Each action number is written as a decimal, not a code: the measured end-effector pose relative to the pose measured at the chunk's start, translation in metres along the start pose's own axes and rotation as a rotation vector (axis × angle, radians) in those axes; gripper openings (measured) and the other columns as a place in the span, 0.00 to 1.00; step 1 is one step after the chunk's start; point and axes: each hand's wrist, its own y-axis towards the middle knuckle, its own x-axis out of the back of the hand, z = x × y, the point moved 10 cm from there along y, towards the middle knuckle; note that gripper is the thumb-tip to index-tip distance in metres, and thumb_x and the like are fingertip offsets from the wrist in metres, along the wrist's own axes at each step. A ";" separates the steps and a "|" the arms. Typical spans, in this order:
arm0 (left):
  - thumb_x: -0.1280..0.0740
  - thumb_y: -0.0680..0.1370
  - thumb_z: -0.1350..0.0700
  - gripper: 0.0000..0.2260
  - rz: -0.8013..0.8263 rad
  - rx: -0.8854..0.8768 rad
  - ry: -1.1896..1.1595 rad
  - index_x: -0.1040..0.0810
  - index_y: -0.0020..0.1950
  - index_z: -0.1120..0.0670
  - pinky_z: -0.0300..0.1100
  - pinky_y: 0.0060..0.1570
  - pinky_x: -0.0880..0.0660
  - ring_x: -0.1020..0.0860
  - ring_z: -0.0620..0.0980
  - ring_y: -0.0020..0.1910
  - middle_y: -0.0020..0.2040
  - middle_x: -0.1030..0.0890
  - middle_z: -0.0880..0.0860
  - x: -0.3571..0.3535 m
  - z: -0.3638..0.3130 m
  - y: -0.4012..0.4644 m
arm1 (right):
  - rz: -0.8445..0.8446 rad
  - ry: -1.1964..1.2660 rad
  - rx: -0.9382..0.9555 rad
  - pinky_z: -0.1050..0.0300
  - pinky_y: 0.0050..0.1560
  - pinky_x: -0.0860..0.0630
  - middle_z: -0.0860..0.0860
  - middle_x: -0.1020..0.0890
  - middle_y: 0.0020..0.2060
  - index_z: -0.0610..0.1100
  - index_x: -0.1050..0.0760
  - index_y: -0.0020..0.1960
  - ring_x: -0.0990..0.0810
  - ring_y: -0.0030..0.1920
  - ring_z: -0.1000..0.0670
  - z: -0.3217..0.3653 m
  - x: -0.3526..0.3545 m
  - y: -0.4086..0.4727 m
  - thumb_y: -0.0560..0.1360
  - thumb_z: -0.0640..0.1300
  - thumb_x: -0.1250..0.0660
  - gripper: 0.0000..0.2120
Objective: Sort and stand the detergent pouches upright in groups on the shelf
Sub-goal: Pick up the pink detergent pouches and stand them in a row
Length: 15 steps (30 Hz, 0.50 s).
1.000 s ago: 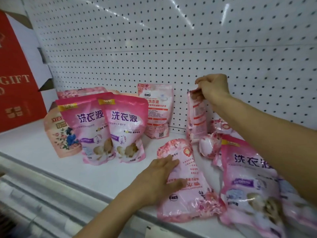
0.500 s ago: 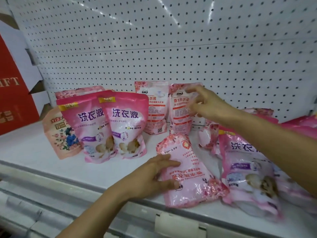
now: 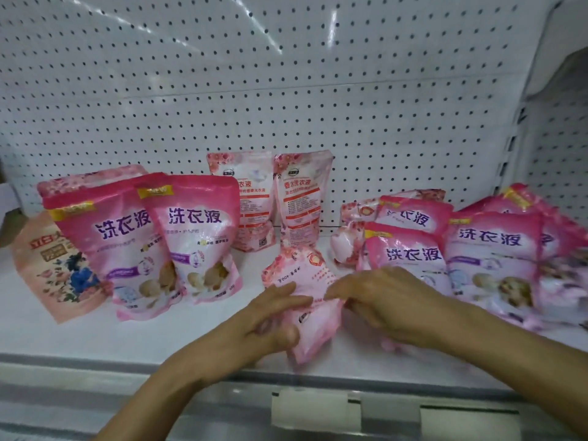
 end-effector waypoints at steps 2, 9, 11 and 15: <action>0.25 0.60 0.36 0.35 -0.064 -0.021 -0.114 0.33 0.64 0.22 0.43 0.74 0.42 0.42 0.30 0.73 0.70 0.39 0.24 0.008 -0.006 -0.006 | -0.243 0.209 -0.098 0.56 0.38 0.27 0.52 0.16 0.41 0.48 0.21 0.52 0.19 0.40 0.49 -0.016 0.036 0.002 0.78 0.42 0.39 0.09; 0.32 0.76 0.53 0.15 -0.795 -0.311 -0.353 0.20 0.46 0.66 0.40 0.40 0.20 0.19 0.45 0.40 0.42 0.17 0.60 0.077 -0.069 -0.008 | -0.332 0.999 -0.332 0.48 0.34 0.17 0.50 0.16 0.37 0.46 0.21 0.43 0.15 0.35 0.45 -0.047 0.063 0.011 0.78 0.47 0.34 0.07; 0.33 0.79 0.52 0.18 -0.917 -0.292 -0.406 0.23 0.45 0.69 0.43 0.35 0.20 0.20 0.50 0.36 0.38 0.18 0.61 0.095 -0.065 -0.012 | -0.322 1.101 -0.450 0.42 0.51 0.19 0.42 0.15 0.45 0.43 0.21 0.51 0.15 0.44 0.41 -0.076 0.057 0.004 0.78 0.54 0.40 0.16; 0.35 0.80 0.46 0.17 -1.103 -0.192 -0.467 0.22 0.44 0.60 0.46 0.35 0.18 0.17 0.52 0.37 0.39 0.16 0.56 0.120 -0.035 -0.029 | -0.063 0.367 -0.582 0.50 0.59 0.26 0.48 0.21 0.59 0.42 0.27 0.64 0.22 0.57 0.48 -0.143 0.033 -0.011 0.81 0.53 0.41 0.19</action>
